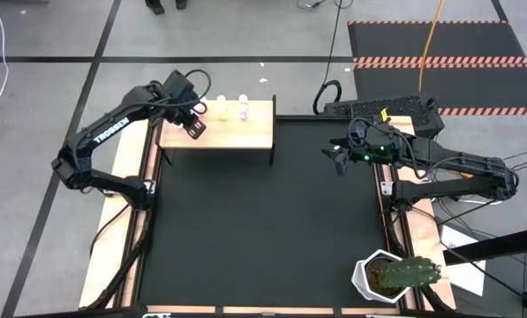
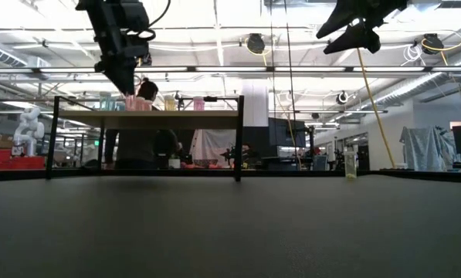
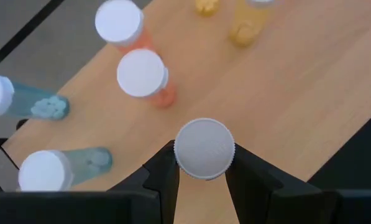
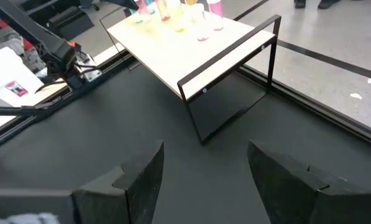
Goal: Pick and place medicine bottles onto shelf by color
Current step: Put the red pill bottle on the shelf aligned with the red pill bottles
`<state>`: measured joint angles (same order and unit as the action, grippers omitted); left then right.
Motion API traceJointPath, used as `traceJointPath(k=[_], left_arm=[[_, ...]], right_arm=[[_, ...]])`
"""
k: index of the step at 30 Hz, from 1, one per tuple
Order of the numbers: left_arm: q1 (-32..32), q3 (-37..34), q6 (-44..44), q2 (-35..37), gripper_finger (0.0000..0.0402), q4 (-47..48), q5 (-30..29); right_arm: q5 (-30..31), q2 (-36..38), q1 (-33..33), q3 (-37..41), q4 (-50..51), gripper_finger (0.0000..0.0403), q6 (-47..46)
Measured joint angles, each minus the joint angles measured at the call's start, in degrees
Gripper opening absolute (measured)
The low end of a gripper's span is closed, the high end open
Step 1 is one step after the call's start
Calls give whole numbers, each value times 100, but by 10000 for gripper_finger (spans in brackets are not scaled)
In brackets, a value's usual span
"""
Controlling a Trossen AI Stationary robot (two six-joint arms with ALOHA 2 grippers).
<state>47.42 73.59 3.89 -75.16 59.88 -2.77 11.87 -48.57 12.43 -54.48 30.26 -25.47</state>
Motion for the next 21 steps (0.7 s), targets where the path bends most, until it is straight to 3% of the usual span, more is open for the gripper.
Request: traceJointPath(k=[21], left_arm=[[17,-329,-111,2,120,-308,38]], right_arm=[[-313,1,374,0,0,226,119]])
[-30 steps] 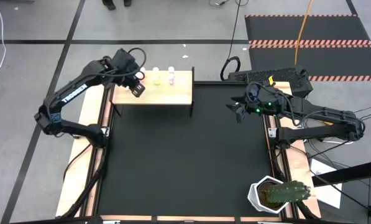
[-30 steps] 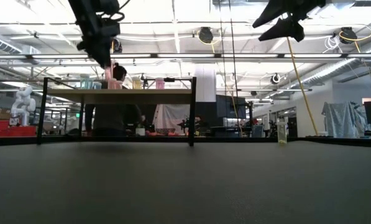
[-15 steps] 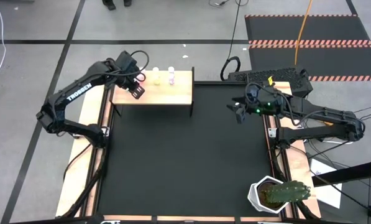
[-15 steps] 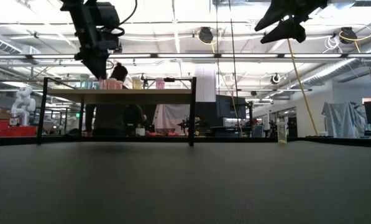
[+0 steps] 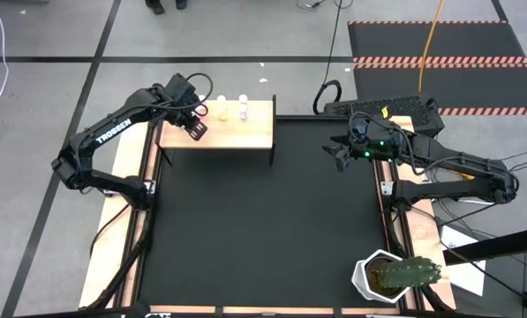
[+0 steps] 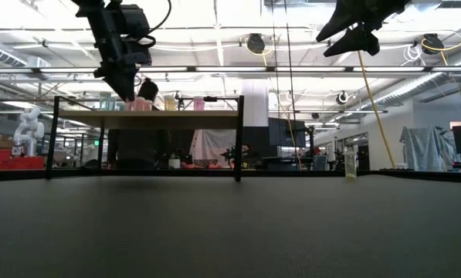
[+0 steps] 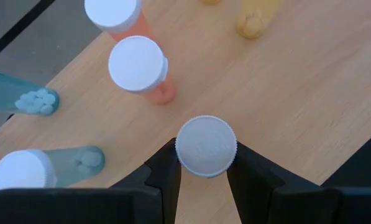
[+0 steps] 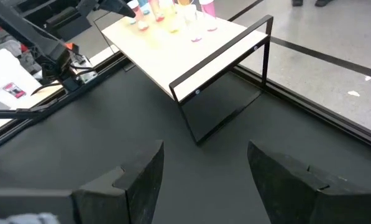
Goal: Pick and place medicine bottles onto shelf by color
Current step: Put the red pill bottle on the shelf aligned with the red pill bottles, then put the yellow pill bottle on the shelf aligned with the yellow pill bottles
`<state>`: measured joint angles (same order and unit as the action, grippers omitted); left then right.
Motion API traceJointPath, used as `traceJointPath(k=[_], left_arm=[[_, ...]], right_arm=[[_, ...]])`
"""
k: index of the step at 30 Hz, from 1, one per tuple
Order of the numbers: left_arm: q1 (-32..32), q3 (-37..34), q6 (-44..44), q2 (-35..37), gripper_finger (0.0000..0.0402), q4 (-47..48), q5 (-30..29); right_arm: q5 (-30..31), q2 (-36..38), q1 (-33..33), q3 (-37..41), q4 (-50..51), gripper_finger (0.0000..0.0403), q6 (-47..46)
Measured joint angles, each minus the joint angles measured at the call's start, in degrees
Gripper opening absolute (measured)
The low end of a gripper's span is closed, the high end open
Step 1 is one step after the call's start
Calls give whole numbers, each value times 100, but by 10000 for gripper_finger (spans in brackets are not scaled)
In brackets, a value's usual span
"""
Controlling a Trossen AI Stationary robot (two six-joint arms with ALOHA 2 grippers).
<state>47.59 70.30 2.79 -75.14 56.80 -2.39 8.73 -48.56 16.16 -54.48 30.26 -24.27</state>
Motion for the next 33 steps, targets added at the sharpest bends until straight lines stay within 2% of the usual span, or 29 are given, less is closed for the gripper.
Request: traceJointPath(k=[9,18,21,26,29,33], left_arm=[[0,0,-9,1,133,-2,92],[0,86,-13,-2,236,82,109],[0,492,55,-2,262,404,134],[-11,1678,273,2,285,939,136],[-55,2303,315,11,286,891,251],[-333,2519,353,11,277,259,883]], right_arm=[[0,0,0,0,0,226,43],[-24,0,0,0,0,226,38],[-143,2,0,0,-2,226,4],[-153,2,-2,0,0,226,-72],[-153,2,-2,0,0,226,-108],[61,21,-4,0,2,226,-245]])
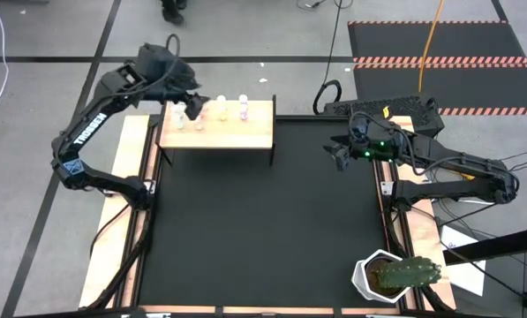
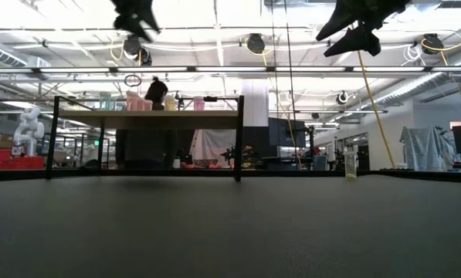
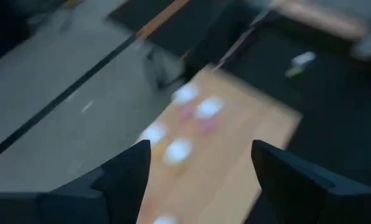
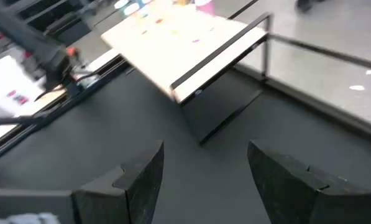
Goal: Pick and place medicine bottles onto shelf by color
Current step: Put the yellow pill bottle on the shelf aligned with the yellow pill bottles
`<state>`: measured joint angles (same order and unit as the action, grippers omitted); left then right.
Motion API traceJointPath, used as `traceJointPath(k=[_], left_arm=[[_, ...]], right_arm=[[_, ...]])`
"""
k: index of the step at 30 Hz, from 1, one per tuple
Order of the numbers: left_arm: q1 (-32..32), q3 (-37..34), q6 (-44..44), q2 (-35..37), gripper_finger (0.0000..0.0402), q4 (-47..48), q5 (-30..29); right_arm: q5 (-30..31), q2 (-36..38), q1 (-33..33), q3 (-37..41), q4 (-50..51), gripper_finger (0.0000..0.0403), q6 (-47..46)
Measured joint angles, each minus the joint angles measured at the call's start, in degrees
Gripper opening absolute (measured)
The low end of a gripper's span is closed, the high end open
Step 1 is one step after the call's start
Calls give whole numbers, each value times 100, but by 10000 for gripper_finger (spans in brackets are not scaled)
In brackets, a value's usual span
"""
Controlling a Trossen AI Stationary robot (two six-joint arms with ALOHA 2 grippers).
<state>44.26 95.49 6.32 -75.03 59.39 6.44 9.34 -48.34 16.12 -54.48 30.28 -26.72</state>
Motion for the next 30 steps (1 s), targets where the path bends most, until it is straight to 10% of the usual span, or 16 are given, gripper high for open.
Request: traceJointPath(k=[14,30], left_arm=[[-1494,-1194,-558,-376,238,-3710,385],[-2847,314,-636,-3927,287,-6556,81]], right_arm=[[1007,364,7,0,273,226,-464],[993,1026,2,0,-417,226,-637]])
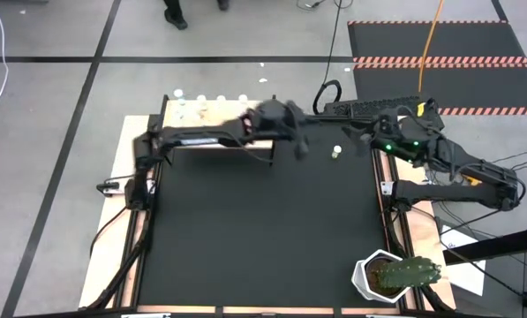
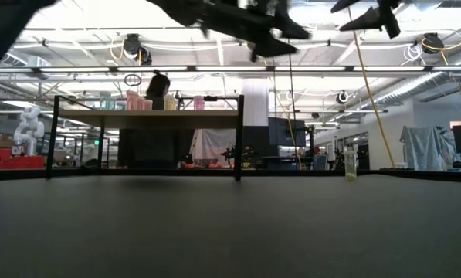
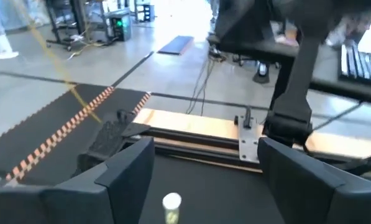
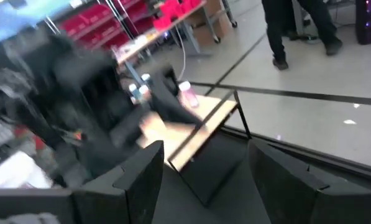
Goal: Pick and place medicine bottles onto shelf by color
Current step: Put the yellow pill bottle on the shelf aligned with the yellow pill bottles
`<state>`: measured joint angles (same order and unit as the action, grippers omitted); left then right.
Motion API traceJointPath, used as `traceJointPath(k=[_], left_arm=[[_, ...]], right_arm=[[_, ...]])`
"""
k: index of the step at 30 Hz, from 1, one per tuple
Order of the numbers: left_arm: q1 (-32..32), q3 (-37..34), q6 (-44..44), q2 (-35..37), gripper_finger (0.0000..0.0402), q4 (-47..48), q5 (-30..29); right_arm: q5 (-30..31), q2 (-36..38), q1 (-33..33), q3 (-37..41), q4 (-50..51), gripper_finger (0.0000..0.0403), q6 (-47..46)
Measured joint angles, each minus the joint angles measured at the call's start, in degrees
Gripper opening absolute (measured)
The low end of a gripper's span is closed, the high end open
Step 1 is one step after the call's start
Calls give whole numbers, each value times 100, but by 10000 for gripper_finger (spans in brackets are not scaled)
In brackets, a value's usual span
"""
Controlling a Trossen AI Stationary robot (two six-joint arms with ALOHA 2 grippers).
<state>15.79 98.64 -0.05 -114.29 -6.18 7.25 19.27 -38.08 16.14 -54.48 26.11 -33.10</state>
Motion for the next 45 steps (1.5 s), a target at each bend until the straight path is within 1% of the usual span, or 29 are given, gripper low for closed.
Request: traceJointPath(k=[3,6,9,11,14,18,20,23,25,29,32,34,38,45], left_arm=[[-231,702,351,-730,295,51,-161],[-388,1420,420,-1370,296,267,-224],[-478,2035,465,-1840,297,529,-232],[-517,2323,472,-2045,298,590,-226],[-517,2565,467,-2276,299,485,-150],[-463,2766,754,-2693,299,109,72],[-428,2845,729,-2932,299,-191,126],[-333,2911,397,-3236,299,-741,380],[-278,2915,273,-3410,299,-1060,407],[-236,2913,492,-3700,299,-1410,400],[-262,2913,684,-3824,299,-1474,303],[-265,2913,751,-3862,299,-1423,198],[-269,2911,694,-3975,299,-1339,-210],[-349,2908,677,-3959,299,-1183,-1029]], right_arm=[[-21,203,-2,0,33,226,-98],[-151,355,-9,0,41,226,-112],[-143,421,-11,0,35,226,199],[7,409,-11,0,8,226,359],[433,352,-13,0,-189,226,245],[768,242,-9,0,-264,226,16],[780,156,-2,0,-265,226,-166],[775,33,-2,0,-266,226,-431],[768,-44,-5,0,-291,226,-511],[614,-158,-15,0,-529,226,-501],[588,-177,-15,0,-569,226,-445],[433,-173,-15,0,-575,226,-410],[138,-171,-48,0,-573,226,-363],[162,-171,-297,0,-452,226,-353]])
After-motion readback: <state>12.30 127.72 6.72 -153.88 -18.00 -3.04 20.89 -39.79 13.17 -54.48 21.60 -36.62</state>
